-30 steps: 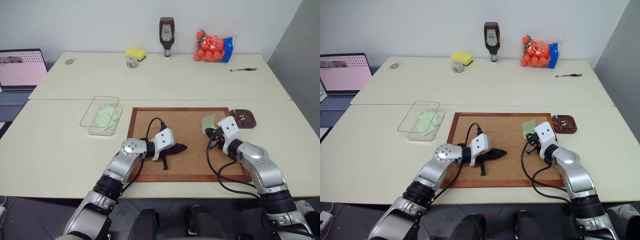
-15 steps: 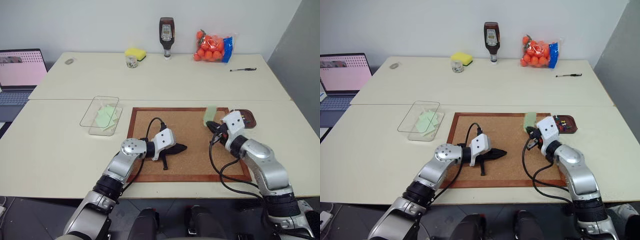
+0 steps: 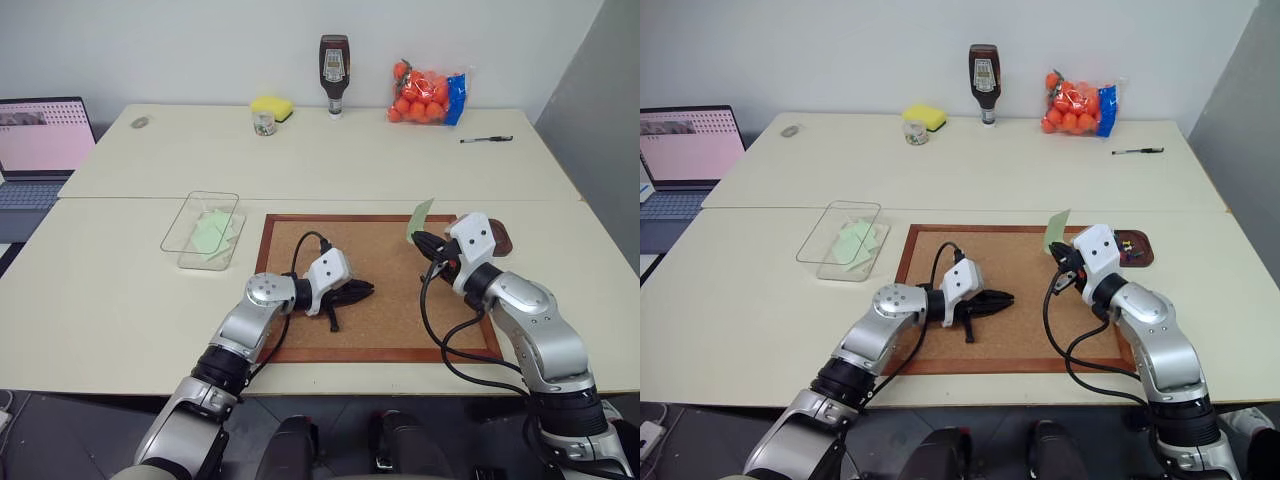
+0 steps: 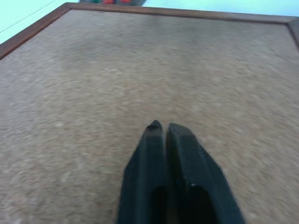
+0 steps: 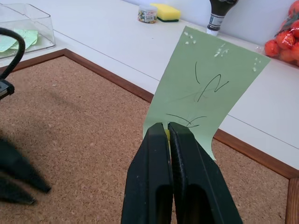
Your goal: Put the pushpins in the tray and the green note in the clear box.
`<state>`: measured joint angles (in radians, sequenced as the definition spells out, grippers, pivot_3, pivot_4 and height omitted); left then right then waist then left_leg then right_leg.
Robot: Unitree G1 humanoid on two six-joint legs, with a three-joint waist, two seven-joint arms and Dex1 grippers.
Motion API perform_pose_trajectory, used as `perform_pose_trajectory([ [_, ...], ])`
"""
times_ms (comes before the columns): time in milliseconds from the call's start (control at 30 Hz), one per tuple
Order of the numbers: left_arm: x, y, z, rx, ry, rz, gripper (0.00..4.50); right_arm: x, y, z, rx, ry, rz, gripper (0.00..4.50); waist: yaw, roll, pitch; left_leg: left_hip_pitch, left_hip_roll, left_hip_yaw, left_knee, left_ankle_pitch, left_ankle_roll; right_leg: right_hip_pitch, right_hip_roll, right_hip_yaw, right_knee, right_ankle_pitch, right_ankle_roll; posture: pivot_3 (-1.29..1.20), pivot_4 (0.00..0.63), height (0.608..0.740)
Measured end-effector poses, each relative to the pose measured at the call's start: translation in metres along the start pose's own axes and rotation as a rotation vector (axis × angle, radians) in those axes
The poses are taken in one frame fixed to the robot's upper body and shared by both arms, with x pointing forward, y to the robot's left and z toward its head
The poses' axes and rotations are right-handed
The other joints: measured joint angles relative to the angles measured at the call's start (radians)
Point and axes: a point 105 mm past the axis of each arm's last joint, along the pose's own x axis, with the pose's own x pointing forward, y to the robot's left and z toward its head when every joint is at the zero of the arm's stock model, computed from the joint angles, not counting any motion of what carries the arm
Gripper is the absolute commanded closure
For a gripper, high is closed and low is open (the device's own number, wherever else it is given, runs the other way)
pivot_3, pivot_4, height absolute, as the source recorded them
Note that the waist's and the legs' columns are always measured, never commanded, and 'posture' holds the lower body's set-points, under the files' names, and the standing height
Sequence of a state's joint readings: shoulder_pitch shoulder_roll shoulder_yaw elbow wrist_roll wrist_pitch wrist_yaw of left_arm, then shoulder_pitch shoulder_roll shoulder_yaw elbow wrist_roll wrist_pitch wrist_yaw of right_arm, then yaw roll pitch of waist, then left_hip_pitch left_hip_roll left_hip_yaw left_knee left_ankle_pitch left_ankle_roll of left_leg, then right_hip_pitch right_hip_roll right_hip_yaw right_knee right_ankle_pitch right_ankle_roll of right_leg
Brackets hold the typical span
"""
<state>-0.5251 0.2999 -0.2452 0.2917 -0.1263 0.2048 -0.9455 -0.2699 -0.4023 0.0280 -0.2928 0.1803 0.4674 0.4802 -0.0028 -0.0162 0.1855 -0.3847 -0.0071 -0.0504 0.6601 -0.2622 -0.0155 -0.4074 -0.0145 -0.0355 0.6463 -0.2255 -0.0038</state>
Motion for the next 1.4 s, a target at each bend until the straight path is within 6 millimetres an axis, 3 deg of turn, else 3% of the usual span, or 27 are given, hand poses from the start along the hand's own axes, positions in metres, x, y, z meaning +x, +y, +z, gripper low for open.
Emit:
perform_pose_trajectory([
  [200,-0.020,0.010,0.041,-0.118,-0.131,0.047,2.13,0.004,0.004,0.004,0.000,-0.013,0.012,4.50,-0.004,0.000,0.001,-0.006,0.000,0.000,-0.001,0.000,0.000,-0.005,0.000,0.001,-0.001,-0.001,-0.001,0.00,0.150,0.740],
  [467,-0.023,0.005,0.062,-0.176,-0.194,0.033,0.56,0.007,0.008,0.006,-0.003,-0.020,0.025,4.50,0.000,-0.001,0.001,-0.006,-0.001,0.000,0.001,0.000,0.000,-0.005,-0.001,0.000,0.000,0.000,-0.001,0.00,0.150,0.740],
  [733,-0.004,0.011,0.099,-0.174,-0.301,0.060,0.56,0.008,0.012,0.007,-0.008,-0.017,0.037,4.50,0.001,-0.001,0.001,-0.007,-0.001,0.001,0.001,0.000,0.000,-0.005,0.000,0.001,0.000,0.000,-0.001,0.00,0.150,0.740],
  [1100,0.031,0.013,0.099,-0.154,-0.242,0.052,0.56,0.010,0.021,0.010,-0.049,-0.016,0.057,4.50,0.001,-0.001,0.001,-0.007,-0.001,0.001,0.001,0.000,-0.001,-0.005,0.000,0.001,0.000,0.000,-0.001,0.00,0.150,0.740],
  [1233,0.041,0.014,0.098,-0.153,-0.232,0.068,1.16,0.010,0.023,0.009,-0.050,-0.011,0.065,4.50,0.000,-0.001,0.001,-0.006,-0.001,0.001,0.001,0.000,-0.001,-0.005,0.000,0.001,0.000,0.000,-0.001,0.00,0.150,0.740],
  [1400,0.043,0.017,0.095,-0.152,-0.220,0.086,2.29,0.011,0.025,0.008,-0.048,-0.007,0.070,4.50,0.000,-0.001,0.001,-0.007,-0.001,0.001,0.001,0.000,-0.001,-0.005,0.000,0.001,0.001,0.000,-0.001,0.00,0.150,0.740],
])
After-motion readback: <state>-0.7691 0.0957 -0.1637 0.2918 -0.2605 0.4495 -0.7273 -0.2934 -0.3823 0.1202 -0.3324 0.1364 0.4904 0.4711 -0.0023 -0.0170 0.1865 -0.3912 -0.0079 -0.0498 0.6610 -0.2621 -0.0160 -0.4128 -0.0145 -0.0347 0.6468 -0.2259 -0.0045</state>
